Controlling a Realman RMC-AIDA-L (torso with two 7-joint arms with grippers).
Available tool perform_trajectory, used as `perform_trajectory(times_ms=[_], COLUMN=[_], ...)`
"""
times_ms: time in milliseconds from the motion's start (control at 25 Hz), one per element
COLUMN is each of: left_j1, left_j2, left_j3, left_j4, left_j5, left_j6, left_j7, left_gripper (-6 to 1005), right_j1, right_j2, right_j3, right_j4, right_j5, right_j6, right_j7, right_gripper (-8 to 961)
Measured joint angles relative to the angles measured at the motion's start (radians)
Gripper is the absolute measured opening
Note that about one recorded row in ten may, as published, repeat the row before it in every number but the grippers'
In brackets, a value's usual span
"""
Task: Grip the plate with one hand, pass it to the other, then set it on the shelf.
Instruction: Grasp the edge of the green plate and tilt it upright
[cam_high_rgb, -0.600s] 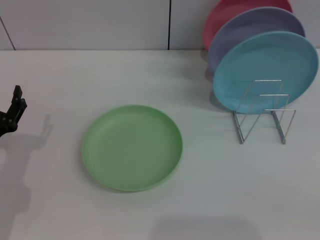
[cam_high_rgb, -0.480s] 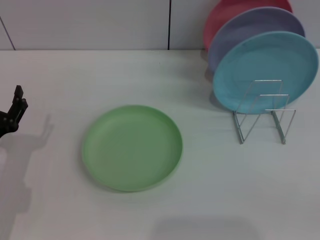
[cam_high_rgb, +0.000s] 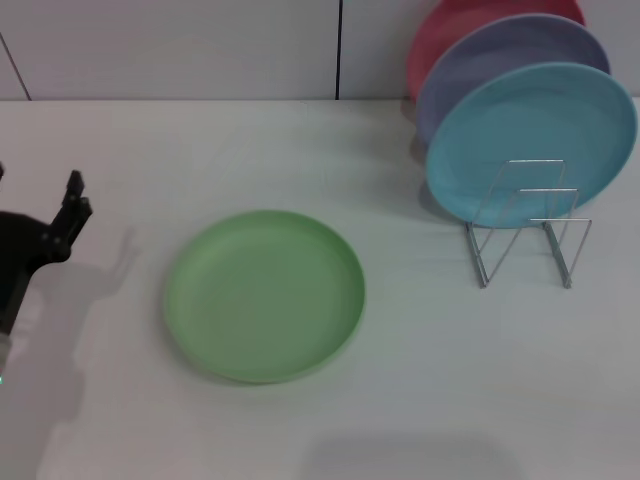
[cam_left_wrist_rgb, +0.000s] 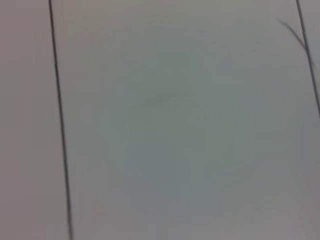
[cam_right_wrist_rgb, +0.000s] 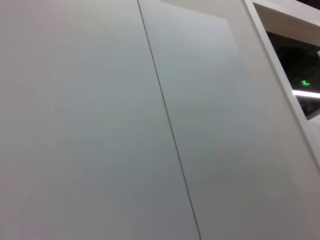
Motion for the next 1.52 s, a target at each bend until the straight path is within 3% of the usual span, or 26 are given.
perform_trajectory(times_ms=[80,160,200,240,280,320,360,440,480,520,560,600,640,720,760,880,1040,1520], left_j1=[0.007,0.014,0.048,0.048,0.086,0.086,0.111,0.147,0.186,0.186,0.2,0.204,0.204,0.201,0.198,0.159,0.129,0.092], left_j2=[0.024,0.035,0.078,0.078,0.115,0.115,0.129,0.134,0.115,0.115,0.097,0.054,0.054,0.014,0.005,0.007,0.005,0.001], left_j3=[-0.007,-0.01,-0.029,-0.029,-0.066,-0.066,-0.098,-0.153,-0.23,-0.23,-0.273,-0.346,-0.346,-0.403,-0.419,-0.455,-0.475,-0.483], left_j4=[-0.14,-0.189,-0.359,-0.359,-0.54,-0.54,-0.646,-0.79,-0.953,-0.953,-1.031,-1.135,-1.135,-1.201,-1.221,-1.268,-1.265,-1.155], left_j5=[0.011,0.015,0.034,0.034,0.069,0.069,0.097,0.139,0.187,0.187,0.207,0.218,0.218,0.218,0.215,0.199,0.203,0.207], left_j6=[-0.117,-0.161,-0.304,-0.304,-0.495,-0.495,-0.628,-0.818,-1.07,-1.07,-1.218,-1.459,-1.459,-1.65,-1.715,-1.933,-2.025,-2.036], left_j7=[0.03,0.051,0.1,0.1,0.13,0.13,0.147,0.17,0.194,0.194,0.209,0.245,0.245,0.285,0.293,0.216,0.192,0.187], left_gripper=[860,860,860,860,859,859,859,859,859,859,859,859,859,859,859,859,859,859], right_j1=[0.0,0.0,0.004,0.004,0.006,0.006,0.007,0.01,0.014,0.014,0.014,0.017,0.017,0.02,0.021,0.022,0.021,0.017], right_j2=[0.0,0.0,-0.001,-0.001,-0.002,-0.002,-0.002,-0.002,-0.002,-0.002,-0.002,-0.003,-0.003,-0.004,-0.004,-0.004,-0.004,-0.003], right_j3=[0.0,0.0,0.0,0.0,0.0,0.0,0.0,0.0,0.0,0.0,0.0,0.0,0.0,0.0,0.0,0.0,0.0,0.0], right_j4=[0.0,0.0,0.0,0.0,0.0,0.0,0.0,0.0,0.0,0.0,0.0,0.0,0.0,0.0,0.0,0.0,0.0,0.0], right_j5=[-0.007,-0.007,-0.009,-0.009,-0.016,-0.016,-0.018,-0.023,-0.026,-0.026,-0.029,-0.033,-0.033,-0.033,-0.034,-0.036,-0.04,-0.049], right_j6=[0.0,0.001,0.004,0.004,0.008,0.008,0.008,0.009,0.009,0.009,0.01,0.011,0.011,0.012,0.012,0.019,0.022,0.025], right_j7=[0.001,0.002,0.003,0.003,0.005,0.005,0.006,0.006,0.007,0.007,0.007,0.007,0.007,0.008,0.008,0.008,0.008,0.008], right_gripper=[817,817,817,817,817,817,817,817,817,817,817,817,817,817,817,817,817,817])
